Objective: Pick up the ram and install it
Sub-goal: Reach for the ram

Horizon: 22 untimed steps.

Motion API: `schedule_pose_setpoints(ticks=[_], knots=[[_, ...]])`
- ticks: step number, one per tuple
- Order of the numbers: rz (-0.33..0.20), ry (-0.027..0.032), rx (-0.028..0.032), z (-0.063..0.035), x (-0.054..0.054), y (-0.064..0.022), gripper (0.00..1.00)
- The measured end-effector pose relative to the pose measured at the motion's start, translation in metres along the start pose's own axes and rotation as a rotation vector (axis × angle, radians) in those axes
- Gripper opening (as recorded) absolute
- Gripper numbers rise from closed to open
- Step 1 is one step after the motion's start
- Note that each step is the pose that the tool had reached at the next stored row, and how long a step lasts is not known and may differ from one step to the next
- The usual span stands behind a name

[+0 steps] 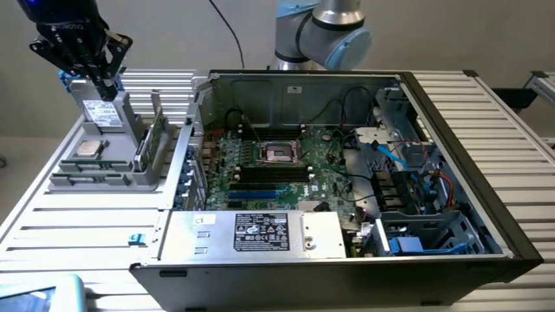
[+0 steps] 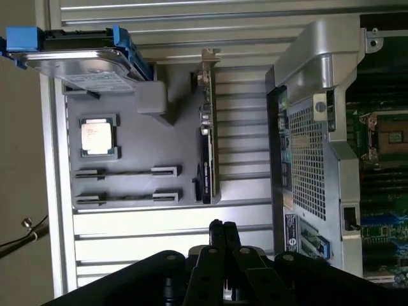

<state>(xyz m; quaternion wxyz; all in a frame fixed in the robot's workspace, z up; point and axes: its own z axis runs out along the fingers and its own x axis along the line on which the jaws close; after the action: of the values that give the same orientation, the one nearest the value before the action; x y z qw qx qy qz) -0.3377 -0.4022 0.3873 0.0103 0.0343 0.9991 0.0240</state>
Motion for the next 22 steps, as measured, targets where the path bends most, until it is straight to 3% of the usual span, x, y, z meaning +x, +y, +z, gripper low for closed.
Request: schedule_pose_setpoints(ticks=[7, 16, 22], knots=[[0.000, 0.0000, 0.0014, 0.0042, 0.031, -0.0065, 0.11], [0.000, 0.0007, 0.0136, 0.0105, 0.064, -0.0091, 0.11], [0.000, 0.0004, 0.0210, 0.0130, 0.080, -0.0016, 0.11]])
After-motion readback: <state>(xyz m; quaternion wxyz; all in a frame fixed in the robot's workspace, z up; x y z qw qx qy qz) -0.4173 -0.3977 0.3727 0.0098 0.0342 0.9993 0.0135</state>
